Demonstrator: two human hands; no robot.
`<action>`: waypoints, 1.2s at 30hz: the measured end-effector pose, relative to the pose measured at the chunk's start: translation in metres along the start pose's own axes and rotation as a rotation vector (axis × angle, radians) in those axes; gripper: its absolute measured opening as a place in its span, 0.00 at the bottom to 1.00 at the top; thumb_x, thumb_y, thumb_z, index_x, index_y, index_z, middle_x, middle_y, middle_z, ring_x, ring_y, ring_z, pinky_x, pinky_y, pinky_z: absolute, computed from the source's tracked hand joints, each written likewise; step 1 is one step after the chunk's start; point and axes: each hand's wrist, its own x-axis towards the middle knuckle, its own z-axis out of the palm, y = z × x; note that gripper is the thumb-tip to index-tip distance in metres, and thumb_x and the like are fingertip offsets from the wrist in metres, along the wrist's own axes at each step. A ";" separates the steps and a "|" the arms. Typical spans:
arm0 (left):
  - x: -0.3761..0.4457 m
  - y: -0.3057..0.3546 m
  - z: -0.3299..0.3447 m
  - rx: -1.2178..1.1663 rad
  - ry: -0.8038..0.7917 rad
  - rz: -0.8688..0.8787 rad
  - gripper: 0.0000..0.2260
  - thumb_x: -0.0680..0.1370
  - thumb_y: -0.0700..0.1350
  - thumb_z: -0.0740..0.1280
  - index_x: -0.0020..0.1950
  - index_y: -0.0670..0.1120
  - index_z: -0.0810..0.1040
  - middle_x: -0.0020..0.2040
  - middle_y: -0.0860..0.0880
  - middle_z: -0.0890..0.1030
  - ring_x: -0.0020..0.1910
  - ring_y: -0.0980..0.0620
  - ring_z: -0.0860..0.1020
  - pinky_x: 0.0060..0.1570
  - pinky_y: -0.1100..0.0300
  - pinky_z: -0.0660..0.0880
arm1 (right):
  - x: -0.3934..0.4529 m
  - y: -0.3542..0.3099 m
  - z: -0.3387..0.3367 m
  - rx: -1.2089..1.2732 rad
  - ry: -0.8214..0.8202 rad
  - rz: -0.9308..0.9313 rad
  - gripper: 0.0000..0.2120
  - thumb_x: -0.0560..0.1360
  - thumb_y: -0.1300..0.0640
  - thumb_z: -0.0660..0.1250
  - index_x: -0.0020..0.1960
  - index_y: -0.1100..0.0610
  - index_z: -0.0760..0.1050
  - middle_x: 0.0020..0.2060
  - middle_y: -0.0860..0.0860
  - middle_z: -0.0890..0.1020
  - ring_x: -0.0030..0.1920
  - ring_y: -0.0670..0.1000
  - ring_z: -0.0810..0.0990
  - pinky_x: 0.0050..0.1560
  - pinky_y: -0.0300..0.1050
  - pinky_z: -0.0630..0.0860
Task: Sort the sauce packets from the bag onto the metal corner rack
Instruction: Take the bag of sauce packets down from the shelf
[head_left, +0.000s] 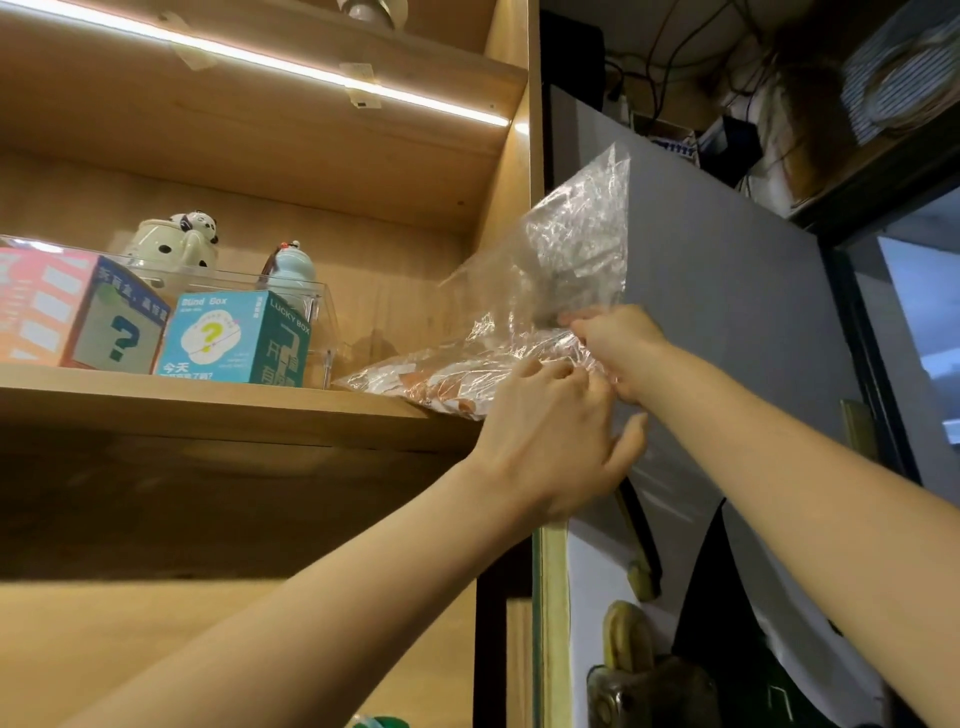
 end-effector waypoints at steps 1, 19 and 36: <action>-0.001 0.001 -0.007 -0.070 -0.007 -0.053 0.23 0.76 0.57 0.49 0.46 0.45 0.79 0.41 0.48 0.83 0.46 0.48 0.79 0.50 0.53 0.68 | 0.000 0.002 -0.001 0.025 0.028 -0.004 0.14 0.78 0.64 0.57 0.60 0.58 0.76 0.59 0.53 0.79 0.53 0.53 0.76 0.47 0.40 0.72; 0.004 -0.127 -0.039 -0.958 -0.294 -0.880 0.54 0.57 0.67 0.72 0.75 0.46 0.52 0.76 0.43 0.55 0.73 0.42 0.58 0.71 0.43 0.56 | -0.002 -0.010 -0.043 0.218 -0.011 -0.255 0.14 0.78 0.62 0.58 0.39 0.50 0.77 0.43 0.47 0.80 0.50 0.51 0.74 0.59 0.52 0.73; -0.033 -0.107 -0.083 -1.320 -0.191 -0.866 0.14 0.72 0.45 0.66 0.56 0.46 0.77 0.40 0.53 0.85 0.39 0.59 0.83 0.39 0.67 0.79 | -0.048 0.006 -0.034 0.700 -0.378 -0.082 0.12 0.79 0.61 0.56 0.47 0.58 0.78 0.35 0.55 0.84 0.34 0.53 0.84 0.38 0.47 0.81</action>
